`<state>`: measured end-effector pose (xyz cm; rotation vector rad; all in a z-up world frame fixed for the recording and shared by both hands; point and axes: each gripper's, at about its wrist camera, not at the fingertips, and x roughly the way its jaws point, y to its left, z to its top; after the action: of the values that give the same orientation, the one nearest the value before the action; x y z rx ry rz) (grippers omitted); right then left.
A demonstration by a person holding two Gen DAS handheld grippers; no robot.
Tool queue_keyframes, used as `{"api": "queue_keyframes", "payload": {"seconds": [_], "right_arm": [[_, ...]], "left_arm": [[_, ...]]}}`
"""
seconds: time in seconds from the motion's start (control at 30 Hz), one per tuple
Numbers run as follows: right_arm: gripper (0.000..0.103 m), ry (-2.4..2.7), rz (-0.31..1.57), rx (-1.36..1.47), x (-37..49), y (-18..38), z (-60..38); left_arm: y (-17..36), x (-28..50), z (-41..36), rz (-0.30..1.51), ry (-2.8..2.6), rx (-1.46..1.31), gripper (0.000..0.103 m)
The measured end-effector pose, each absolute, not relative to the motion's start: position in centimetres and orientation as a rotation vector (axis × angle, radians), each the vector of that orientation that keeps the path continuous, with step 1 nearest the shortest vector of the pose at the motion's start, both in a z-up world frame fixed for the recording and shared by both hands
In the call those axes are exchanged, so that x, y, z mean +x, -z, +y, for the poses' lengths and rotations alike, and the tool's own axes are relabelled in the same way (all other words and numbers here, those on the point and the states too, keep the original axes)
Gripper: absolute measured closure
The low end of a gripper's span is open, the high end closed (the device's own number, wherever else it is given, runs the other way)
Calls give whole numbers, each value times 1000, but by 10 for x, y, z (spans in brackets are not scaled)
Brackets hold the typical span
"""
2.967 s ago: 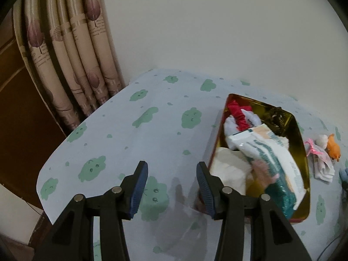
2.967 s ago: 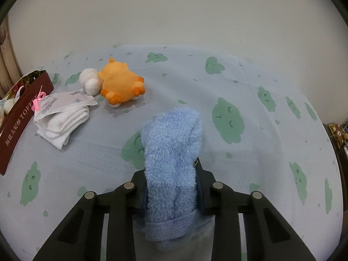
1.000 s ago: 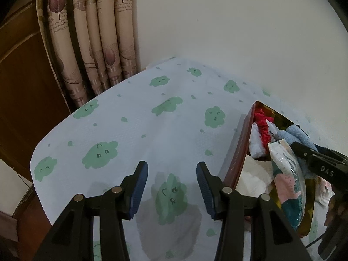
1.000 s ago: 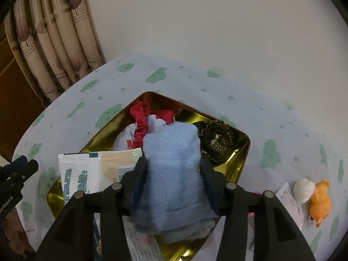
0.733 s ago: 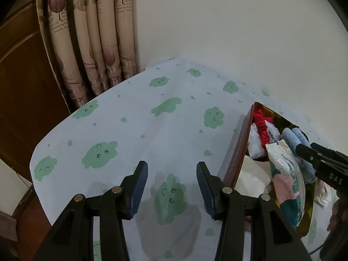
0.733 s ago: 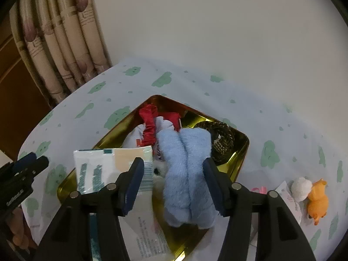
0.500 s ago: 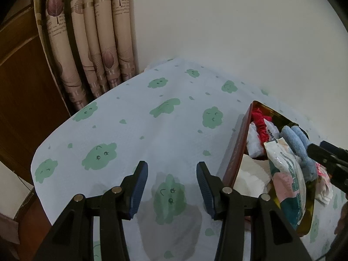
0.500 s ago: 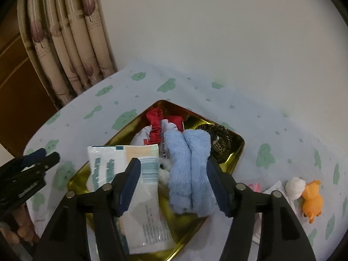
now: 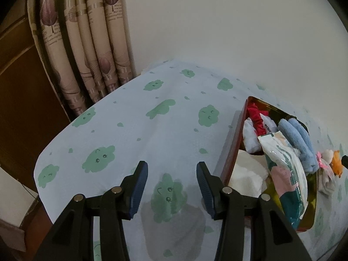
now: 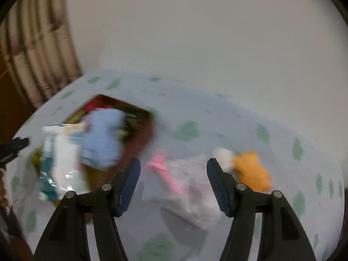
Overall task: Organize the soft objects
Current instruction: 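Grasp the orange plush toy with the right gripper, then grasp the pink-ribbon white pouch with the left gripper while the right holds the orange toy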
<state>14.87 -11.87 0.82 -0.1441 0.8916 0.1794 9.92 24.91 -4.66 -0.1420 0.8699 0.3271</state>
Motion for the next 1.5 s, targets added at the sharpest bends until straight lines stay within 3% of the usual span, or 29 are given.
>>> {"api": "queue_keyframes", "payload": {"seconds": [0.3, 0.67, 0.8, 1.3, 1.4, 1.5], "right_arm": [[42, -44, 977, -158, 179, 28, -197], [41, -78, 1030, -194, 222, 67, -201], [49, -95, 1000, -175, 224, 72, -202], [51, -3, 933, -109, 140, 63, -255], [51, 11, 932, -81, 118, 63, -269], [51, 16, 925, -52, 104, 62, -276]], "left_arm": [[48, 100, 252, 876, -312, -168, 56], [45, 102, 246, 834, -315, -134, 56], [45, 104, 240, 831, -311, -101, 56], [23, 102, 164, 858, -54, -97, 56], [15, 106, 125, 860, 43, -57, 46], [14, 111, 87, 889, 133, -34, 44]]}}
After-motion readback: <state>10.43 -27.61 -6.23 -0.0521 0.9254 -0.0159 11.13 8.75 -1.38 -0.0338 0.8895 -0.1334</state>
